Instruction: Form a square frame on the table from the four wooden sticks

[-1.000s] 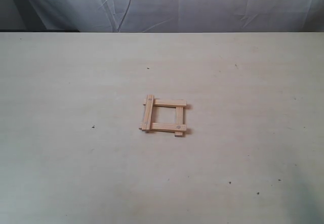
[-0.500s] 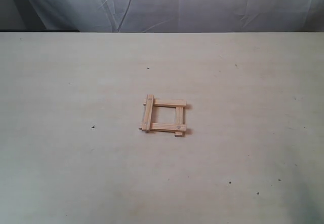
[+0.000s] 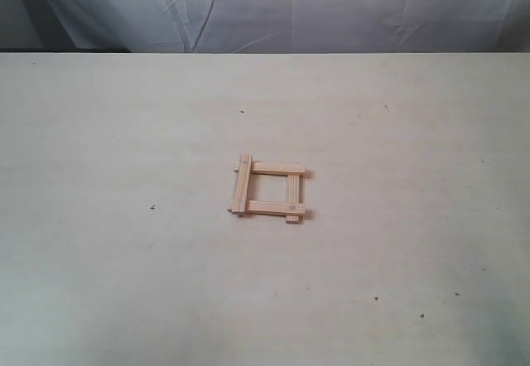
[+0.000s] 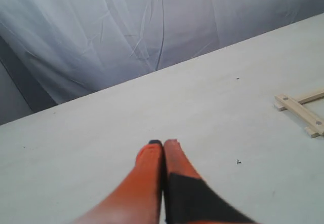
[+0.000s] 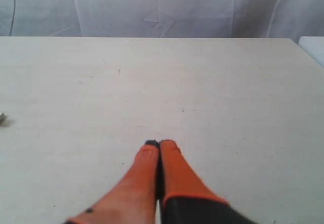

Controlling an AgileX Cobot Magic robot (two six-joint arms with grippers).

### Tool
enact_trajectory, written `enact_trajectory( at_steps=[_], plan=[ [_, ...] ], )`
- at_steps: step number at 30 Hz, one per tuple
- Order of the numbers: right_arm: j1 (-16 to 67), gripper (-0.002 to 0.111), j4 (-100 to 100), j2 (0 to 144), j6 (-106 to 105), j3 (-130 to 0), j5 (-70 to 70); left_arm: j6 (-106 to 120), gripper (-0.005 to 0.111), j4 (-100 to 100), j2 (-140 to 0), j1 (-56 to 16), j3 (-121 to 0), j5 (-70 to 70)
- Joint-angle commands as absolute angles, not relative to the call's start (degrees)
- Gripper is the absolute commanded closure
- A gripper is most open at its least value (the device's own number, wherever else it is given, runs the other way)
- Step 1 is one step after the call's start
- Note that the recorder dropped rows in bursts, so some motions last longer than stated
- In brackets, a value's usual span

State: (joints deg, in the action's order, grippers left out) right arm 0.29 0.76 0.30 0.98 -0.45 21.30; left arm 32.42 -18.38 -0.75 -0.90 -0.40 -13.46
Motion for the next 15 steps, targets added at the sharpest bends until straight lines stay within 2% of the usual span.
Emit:
enact_trajectory(
  at_steps=[1, 5, 11, 15],
  plan=[
    [0.00, 0.108, 0.69, 0.00, 1.03, 0.00, 20.57, 32.09, 0.107, -15.78, 0.00, -1.26, 0.00, -13.79],
    [0.00, 0.108, 0.69, 0.00, 1.03, 0.00, 20.57, 30.77, 0.107, -16.08, 0.00, -1.26, 0.00, -13.90],
    [0.00, 0.108, -0.44, 0.00, 1.03, 0.00, 20.57, 7.01, 0.107, -4.56, 0.00, -1.26, 0.00, -13.79],
    [0.00, 0.108, -0.44, 0.00, 1.03, 0.00, 20.57, 3.51, 0.107, -2.92, 0.00, -1.26, 0.00, -13.79]
  ],
)
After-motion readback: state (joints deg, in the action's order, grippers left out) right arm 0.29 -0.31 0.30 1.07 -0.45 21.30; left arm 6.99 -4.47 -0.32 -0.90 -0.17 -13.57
